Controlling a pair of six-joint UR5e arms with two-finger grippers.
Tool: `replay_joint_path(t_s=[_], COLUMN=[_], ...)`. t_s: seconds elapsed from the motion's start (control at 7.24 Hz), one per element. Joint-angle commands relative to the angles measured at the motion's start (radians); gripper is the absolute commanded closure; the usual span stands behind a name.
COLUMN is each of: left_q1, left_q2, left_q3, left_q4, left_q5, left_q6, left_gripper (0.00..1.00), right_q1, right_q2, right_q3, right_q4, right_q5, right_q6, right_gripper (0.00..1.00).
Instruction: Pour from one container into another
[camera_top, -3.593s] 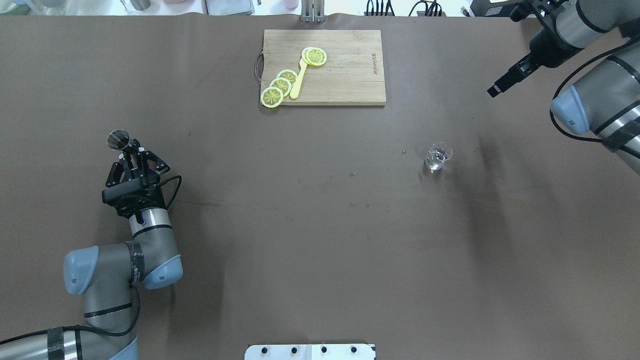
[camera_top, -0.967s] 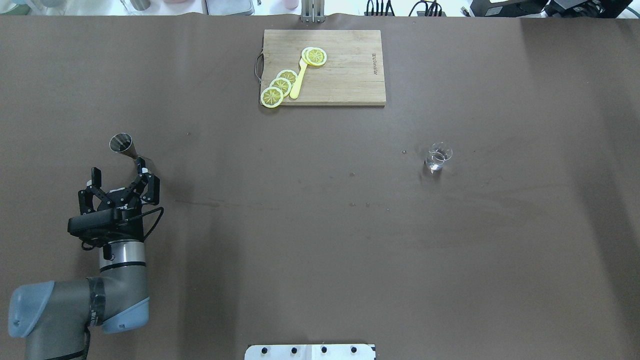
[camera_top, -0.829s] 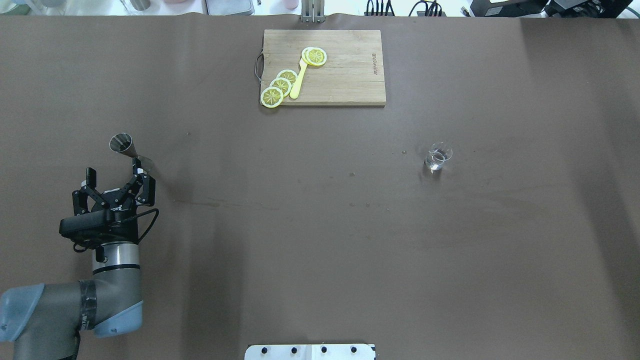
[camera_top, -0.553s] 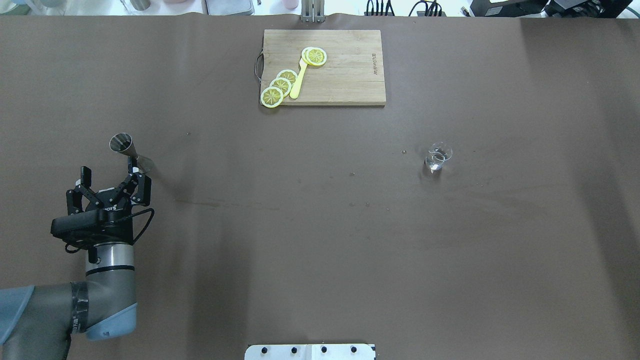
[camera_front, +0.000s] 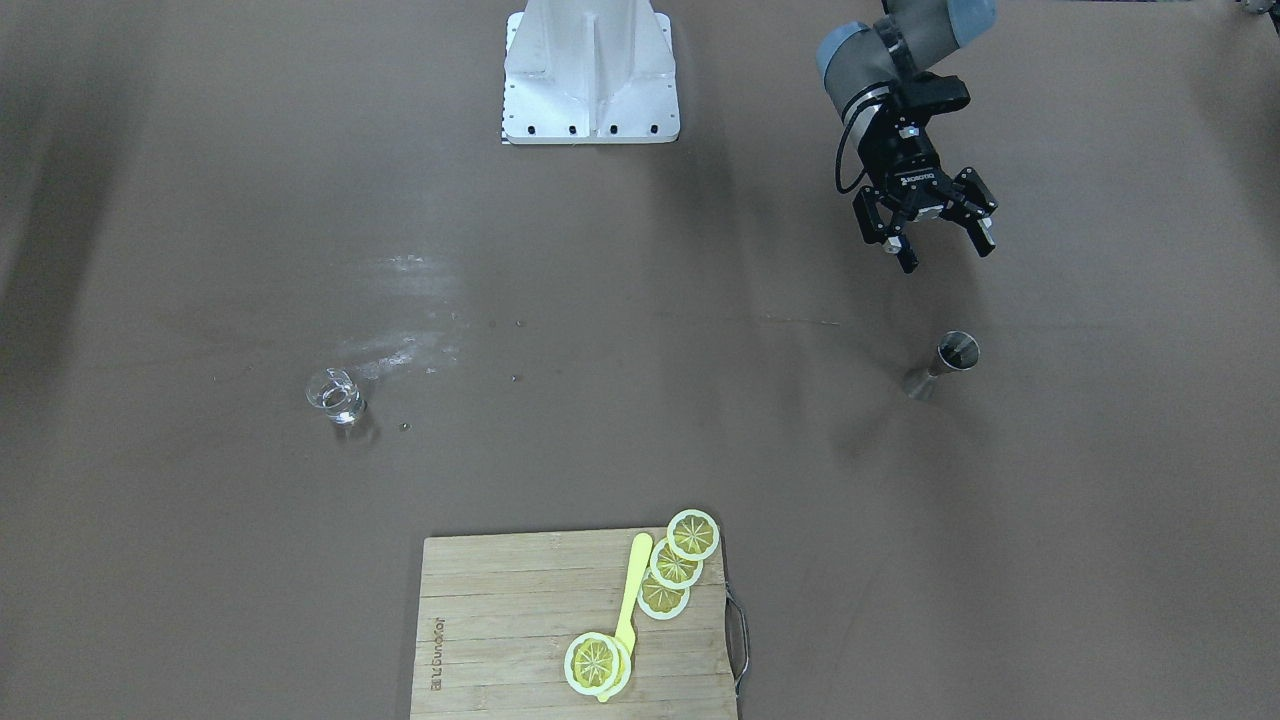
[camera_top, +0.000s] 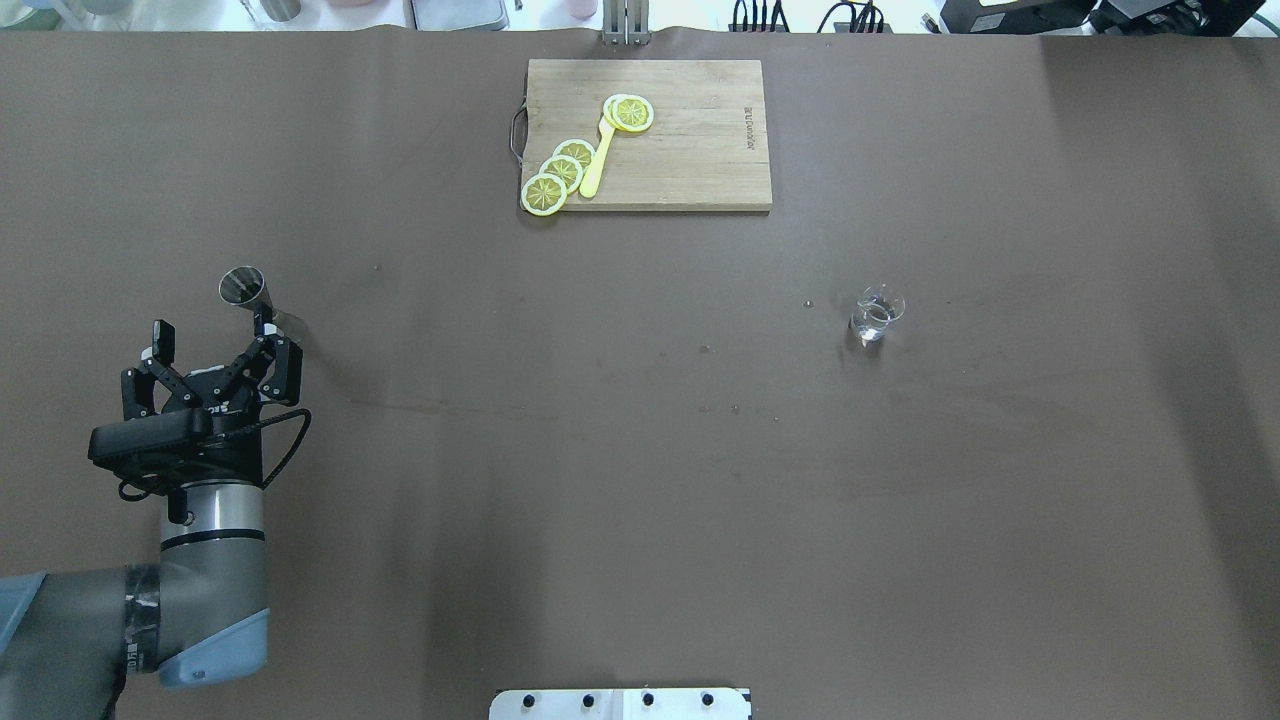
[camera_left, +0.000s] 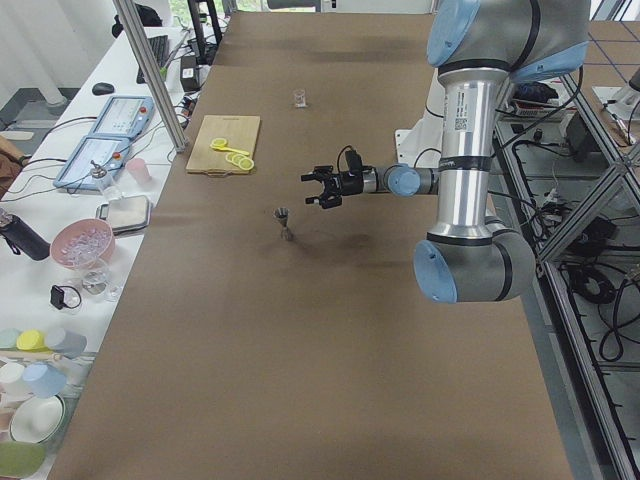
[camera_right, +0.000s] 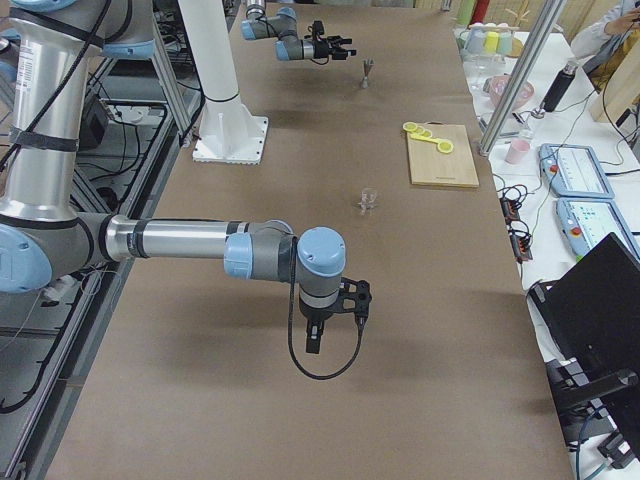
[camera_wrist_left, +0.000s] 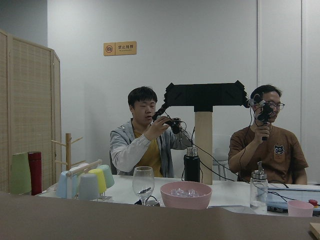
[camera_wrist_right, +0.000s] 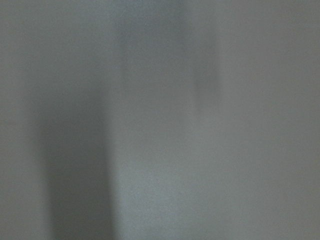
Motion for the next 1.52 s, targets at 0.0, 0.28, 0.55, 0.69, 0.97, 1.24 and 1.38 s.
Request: replay_joint_path(t_s=[0.0,0.28,0.55,0.69,0.97,1.24,1.38], left_q1=[-0.002,-0.020,-0.046,-0.057,-0.089,-0.180,-0.260], left_q2=[-0.005,-0.013,-0.021,-0.021,-0.021,-0.019,-0.021], left_q3=[-0.011,-0.018,-0.019,-0.019,-0.022,-0.066,-0.096], left_q4=[-0.001,-0.011,-0.218,-0.385,-0.597,-0.764,-0.896], left_q5=[0.000,0.001,-0.034,-0.069,-0.135,-0.310,-0.479], left_q6=[0.003,0.043,0.269,0.448,0.700,0.967,1.204], left_gripper=[0.01,0.01,0.01,0.01,0.01,0.01,0.01], right_q1=[0.004,0.007,0.008,0.010,0.014,0.014,0.014], right_q2=[-0.001,-0.001,-0.001,-0.001,-0.001,0.001,0.001], right_q3=[-0.001,-0.001,0.000,0.006,0.008,0.005,0.006], right_q4=[0.000,0.000,0.000,0.000,0.000,0.000,0.000], right_q5=[-0.004,-0.004,-0.002,-0.002,-0.002,-0.004,-0.004], right_q6=[-0.003,-0.001,-0.001,-0.003,-0.003,-0.003,-0.003], right_gripper=[0.00,0.00,0.00,0.00,0.00,0.00,0.00])
